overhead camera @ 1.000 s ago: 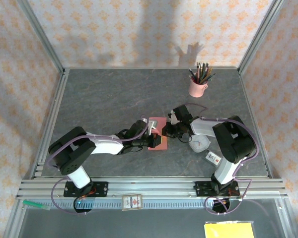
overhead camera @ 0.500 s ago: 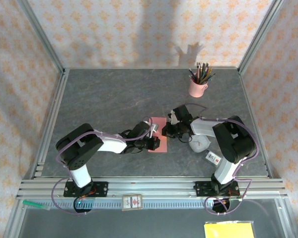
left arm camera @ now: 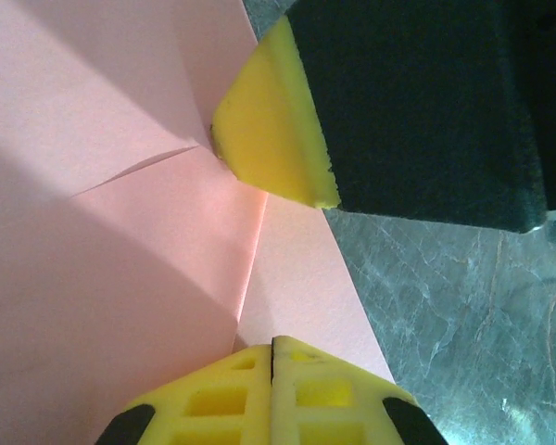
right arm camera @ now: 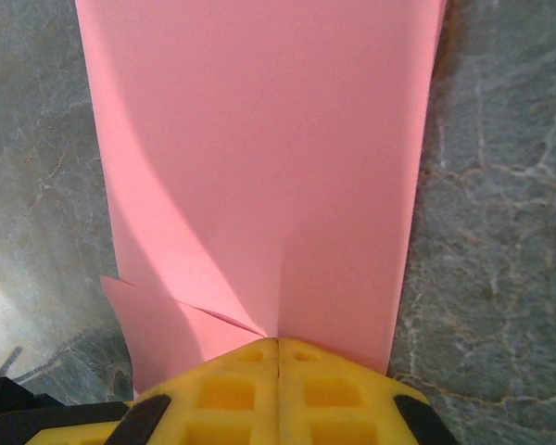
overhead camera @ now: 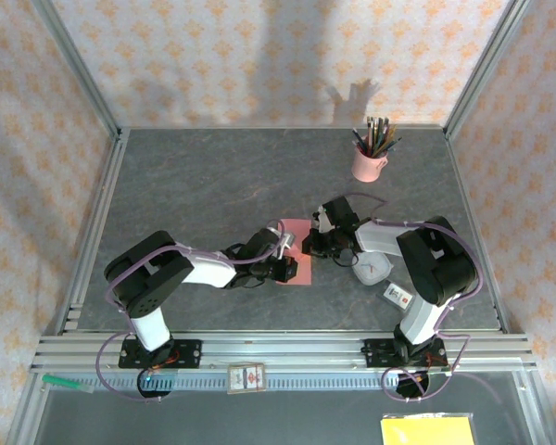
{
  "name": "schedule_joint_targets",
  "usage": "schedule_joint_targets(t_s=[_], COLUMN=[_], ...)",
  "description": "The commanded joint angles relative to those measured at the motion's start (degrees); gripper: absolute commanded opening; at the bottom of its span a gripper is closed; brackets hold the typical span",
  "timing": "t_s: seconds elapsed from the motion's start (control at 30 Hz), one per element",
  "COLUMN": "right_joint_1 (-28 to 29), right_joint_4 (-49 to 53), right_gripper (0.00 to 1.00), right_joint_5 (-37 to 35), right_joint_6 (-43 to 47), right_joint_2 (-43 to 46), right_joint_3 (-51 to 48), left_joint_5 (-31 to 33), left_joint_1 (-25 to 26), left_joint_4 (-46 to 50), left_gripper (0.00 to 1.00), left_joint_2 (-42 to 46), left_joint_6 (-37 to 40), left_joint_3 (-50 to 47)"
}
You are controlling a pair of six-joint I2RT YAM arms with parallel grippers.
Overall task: Fold a paper plane with a square sheet of paper (pick it up from the middle)
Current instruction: Fold the triangle a second time at the center of the table.
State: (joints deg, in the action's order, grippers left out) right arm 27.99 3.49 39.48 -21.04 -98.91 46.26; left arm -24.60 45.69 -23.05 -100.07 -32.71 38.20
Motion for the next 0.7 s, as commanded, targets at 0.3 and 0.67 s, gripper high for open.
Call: schedule_joint_targets(t_s=[0.3, 0.67], right_joint_1=[0.2, 0.2], right_joint_4=[6.3, 6.6], right_gripper=[0.03, 0.03], right_joint_5=[-6.7, -6.9], right_joint_6=[1.8, 2.3], right_joint_2=[-3.1, -3.9], right_joint_3=[0.1, 0.0], left_joint_5=[-0.7, -2.3], left_joint_1=[0.1, 0.1], left_joint_4=[3.0, 5.2], left_gripper=[0.00, 0.00], left_joint_2=[4.2, 11.8], left_joint_6=[-0.6, -3.2], left_joint_3=[-7.7, -9.5])
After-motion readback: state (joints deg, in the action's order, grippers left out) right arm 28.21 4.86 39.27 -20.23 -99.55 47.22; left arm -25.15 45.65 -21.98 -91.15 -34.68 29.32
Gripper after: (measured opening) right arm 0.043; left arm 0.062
